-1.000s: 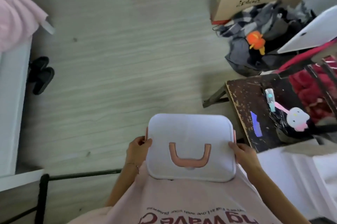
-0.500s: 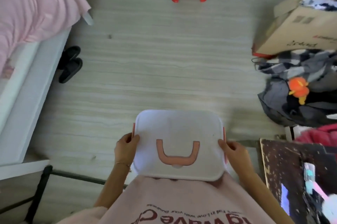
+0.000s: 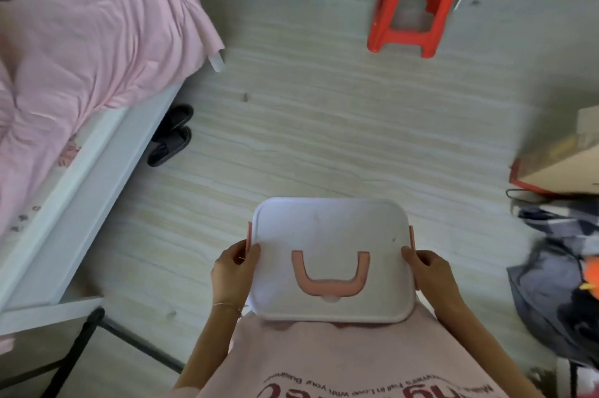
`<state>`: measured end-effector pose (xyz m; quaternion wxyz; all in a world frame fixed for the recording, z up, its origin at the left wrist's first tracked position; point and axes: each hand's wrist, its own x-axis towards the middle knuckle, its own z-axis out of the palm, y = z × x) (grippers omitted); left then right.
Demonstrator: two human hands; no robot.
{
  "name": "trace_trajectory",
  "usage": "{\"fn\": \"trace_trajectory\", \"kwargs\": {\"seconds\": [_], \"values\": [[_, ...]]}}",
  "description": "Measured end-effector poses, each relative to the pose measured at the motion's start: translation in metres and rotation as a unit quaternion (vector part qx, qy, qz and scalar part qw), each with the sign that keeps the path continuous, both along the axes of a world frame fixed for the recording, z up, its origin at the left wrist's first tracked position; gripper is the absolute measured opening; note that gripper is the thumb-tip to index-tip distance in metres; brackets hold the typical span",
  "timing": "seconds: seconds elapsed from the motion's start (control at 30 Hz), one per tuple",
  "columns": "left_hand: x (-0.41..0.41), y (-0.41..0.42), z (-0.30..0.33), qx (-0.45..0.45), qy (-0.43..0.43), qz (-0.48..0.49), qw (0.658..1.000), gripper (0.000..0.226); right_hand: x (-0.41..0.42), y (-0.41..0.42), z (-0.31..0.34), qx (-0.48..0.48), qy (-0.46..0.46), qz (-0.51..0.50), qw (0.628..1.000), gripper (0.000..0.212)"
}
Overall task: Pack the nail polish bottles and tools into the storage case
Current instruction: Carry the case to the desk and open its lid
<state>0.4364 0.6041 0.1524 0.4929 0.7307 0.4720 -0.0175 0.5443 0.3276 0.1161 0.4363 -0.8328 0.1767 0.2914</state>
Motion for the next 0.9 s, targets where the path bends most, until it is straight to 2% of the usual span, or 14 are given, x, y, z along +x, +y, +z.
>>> {"fn": "trace_trajectory", "kwargs": {"seconds": [0.23,0.4,0.5,0.63,0.9], "values": [[0.079,0.046,-0.027,-0.012,0.01,0.029,0.999,0.009,0.085,0.047,-0.009,-0.026,-0.006,0.037,0.999,0.026],[0.178,0.109,-0.026,0.0,-0.014,-0.015,1.0,0.017,0.155,0.099,-0.003,-0.027,-0.023,0.002,0.999,0.032],[0.232,0.147,-0.026,0.001,-0.016,-0.047,0.999,0.011,0.2,0.131,0.005,-0.013,-0.042,-0.011,0.999,0.028],[0.291,0.177,-0.029,0.005,-0.014,-0.067,0.998,0.016,0.255,0.157,0.015,-0.013,-0.059,-0.032,0.998,0.024],[0.424,0.202,-0.044,0.008,0.014,-0.054,0.998,0.013,0.374,0.185,-0.003,-0.02,-0.003,-0.037,0.999,0.032]]}}
